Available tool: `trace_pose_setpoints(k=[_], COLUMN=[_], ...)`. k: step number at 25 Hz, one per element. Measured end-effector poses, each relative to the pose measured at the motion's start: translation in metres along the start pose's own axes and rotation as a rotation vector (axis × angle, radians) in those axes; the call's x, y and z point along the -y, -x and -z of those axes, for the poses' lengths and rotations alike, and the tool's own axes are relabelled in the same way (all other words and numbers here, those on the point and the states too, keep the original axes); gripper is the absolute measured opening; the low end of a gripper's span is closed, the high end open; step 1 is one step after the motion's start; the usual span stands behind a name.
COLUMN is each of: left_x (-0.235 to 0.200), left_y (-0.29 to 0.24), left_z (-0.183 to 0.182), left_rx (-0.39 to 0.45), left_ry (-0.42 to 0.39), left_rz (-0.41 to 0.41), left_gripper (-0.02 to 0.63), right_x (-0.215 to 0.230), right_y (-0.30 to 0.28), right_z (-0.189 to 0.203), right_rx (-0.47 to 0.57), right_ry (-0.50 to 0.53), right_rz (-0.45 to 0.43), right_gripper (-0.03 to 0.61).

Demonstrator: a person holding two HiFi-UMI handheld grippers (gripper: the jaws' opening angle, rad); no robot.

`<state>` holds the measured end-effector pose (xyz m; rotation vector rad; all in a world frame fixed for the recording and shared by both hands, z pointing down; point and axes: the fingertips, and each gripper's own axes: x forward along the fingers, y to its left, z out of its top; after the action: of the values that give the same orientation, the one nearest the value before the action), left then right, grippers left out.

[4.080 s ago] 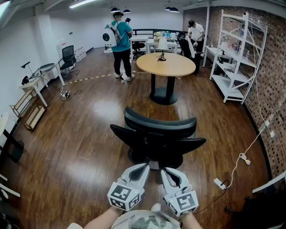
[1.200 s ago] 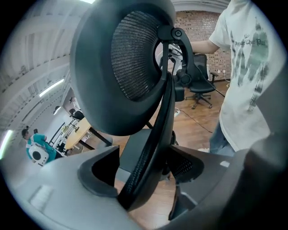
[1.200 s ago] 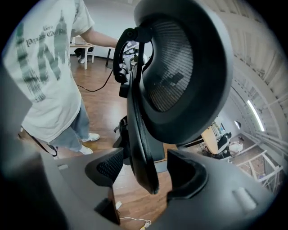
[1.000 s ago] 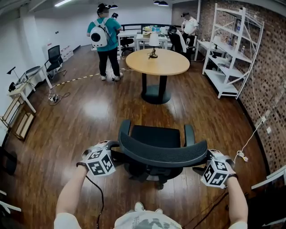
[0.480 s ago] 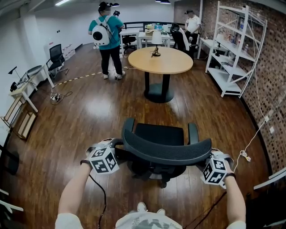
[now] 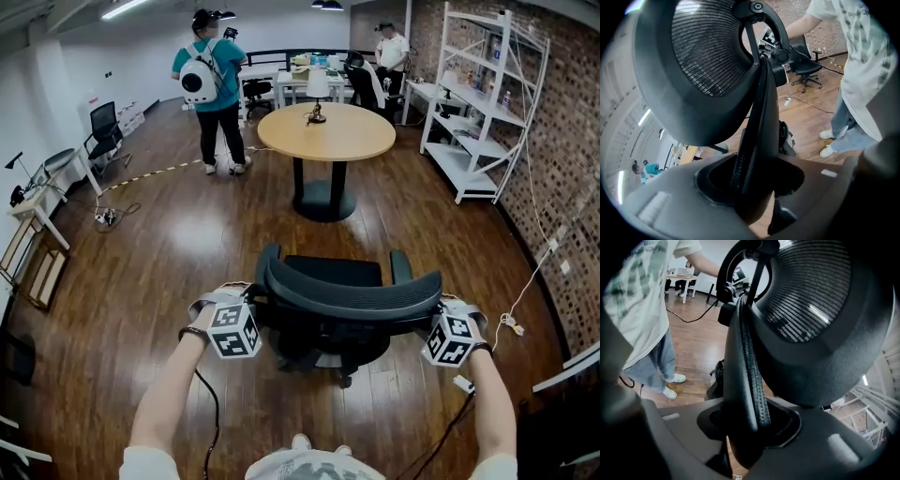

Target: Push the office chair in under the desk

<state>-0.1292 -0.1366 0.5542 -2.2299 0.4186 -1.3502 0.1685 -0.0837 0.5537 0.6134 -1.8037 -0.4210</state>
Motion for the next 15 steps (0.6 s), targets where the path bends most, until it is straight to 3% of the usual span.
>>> trace_pose_setpoints(k=[6, 15], left_x=[-0.026, -0.067], left_y=[-0.02, -0.043], left_z=[0.001, 0.009], left_rx=[0.02, 0.025], left_ry=[-0.043, -0.044], left_rz=[-0.008, -0.007], left_gripper=[0.163, 0.163], right_x=[0.028, 0.068], right_y=[-0.018, -0.043], right_z=[0.008, 0.008], right_rx=[-0.009, -0.022], right_ry=[-0.007, -0.019], right_rz=[0.015, 0.027], right_gripper=[0.14, 0.146])
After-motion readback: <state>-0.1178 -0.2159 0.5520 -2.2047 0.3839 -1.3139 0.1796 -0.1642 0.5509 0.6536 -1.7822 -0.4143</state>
